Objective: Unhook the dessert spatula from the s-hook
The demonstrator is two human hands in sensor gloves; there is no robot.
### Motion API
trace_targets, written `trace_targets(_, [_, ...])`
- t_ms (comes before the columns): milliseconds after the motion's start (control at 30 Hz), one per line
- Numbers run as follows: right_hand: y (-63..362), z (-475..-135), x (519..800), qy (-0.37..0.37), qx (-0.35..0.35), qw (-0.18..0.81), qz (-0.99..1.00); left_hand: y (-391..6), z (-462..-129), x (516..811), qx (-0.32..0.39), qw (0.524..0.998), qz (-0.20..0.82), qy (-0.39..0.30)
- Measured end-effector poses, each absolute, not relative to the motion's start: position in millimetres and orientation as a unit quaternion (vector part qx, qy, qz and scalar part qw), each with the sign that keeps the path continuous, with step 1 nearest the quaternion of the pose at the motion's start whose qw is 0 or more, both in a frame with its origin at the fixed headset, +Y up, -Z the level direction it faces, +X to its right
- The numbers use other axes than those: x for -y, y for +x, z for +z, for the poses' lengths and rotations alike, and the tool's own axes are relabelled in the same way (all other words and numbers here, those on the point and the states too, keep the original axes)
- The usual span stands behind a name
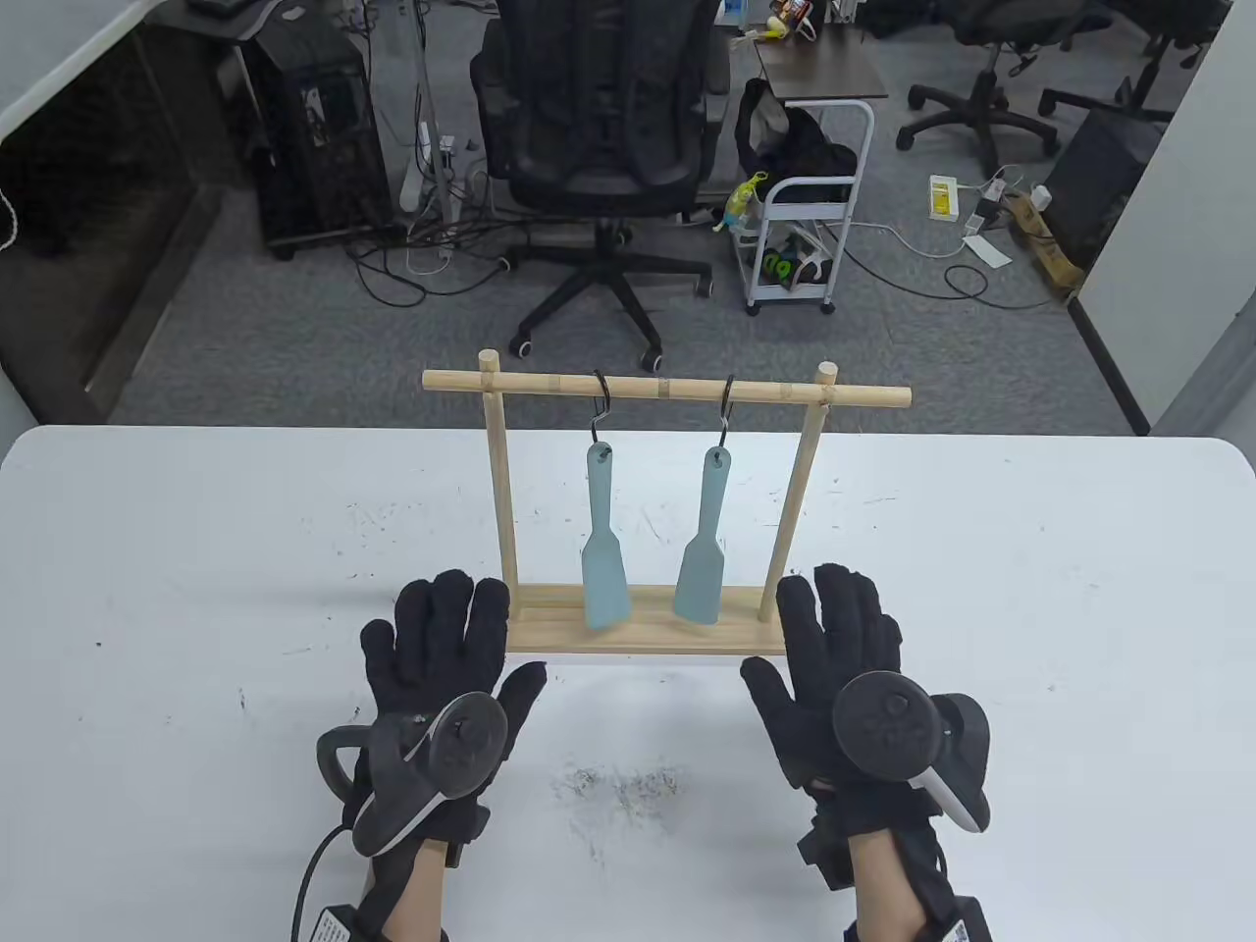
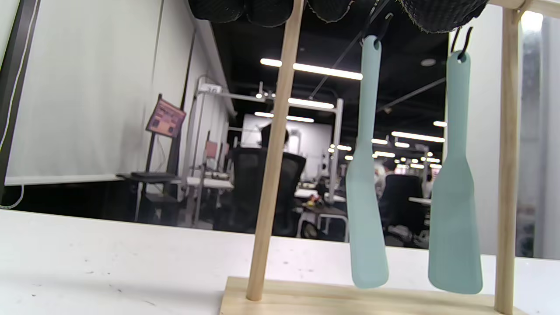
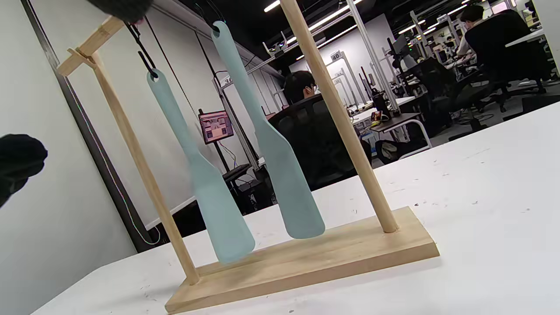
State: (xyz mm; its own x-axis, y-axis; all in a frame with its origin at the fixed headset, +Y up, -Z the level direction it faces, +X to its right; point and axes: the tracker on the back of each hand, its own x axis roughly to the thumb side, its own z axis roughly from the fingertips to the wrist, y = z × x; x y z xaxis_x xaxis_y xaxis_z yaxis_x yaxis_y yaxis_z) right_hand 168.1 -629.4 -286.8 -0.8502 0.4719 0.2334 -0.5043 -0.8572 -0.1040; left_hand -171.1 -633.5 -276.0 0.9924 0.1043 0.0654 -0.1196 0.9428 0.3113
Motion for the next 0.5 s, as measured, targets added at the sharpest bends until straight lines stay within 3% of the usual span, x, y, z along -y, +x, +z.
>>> trace_targets(500, [167.7, -287.4, 630.3, 0.103, 0.076, 0.266, 0.955, -173.3, -274.2, 631.5, 0.021, 0.983, 0.064, 0.17])
